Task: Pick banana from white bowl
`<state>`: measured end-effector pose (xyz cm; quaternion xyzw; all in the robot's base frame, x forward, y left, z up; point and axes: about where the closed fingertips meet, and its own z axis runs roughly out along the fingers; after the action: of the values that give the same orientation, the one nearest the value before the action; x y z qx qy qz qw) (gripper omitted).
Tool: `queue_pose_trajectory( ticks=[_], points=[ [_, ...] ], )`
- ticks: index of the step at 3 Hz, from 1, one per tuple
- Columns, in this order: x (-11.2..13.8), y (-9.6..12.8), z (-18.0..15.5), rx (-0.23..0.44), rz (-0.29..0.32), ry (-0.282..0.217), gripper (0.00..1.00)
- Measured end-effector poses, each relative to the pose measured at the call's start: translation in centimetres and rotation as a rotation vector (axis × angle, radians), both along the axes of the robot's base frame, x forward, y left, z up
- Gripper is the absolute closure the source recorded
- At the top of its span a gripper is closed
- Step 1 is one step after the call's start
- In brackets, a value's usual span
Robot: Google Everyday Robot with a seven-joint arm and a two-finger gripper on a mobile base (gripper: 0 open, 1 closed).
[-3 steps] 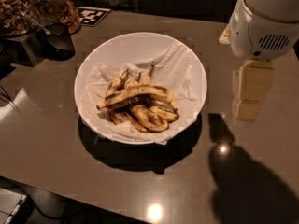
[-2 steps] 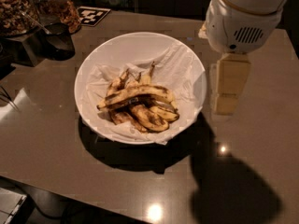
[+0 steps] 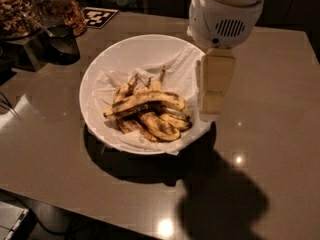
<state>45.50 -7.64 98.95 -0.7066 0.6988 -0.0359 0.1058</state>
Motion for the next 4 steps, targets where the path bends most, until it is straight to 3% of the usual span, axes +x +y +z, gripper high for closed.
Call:
queue_pose_trajectory(
  ticks=[1, 3, 4],
  points=[
    [0.7, 1.1, 0.1, 0.031, 0.041, -0.019, 0.0],
    [3.2, 6.7, -3.5, -0.007, 0.184, 0.074, 0.04],
    [4.6, 8.0, -5.6, -0.021, 0.212, 0.122, 0.09]
  ],
)
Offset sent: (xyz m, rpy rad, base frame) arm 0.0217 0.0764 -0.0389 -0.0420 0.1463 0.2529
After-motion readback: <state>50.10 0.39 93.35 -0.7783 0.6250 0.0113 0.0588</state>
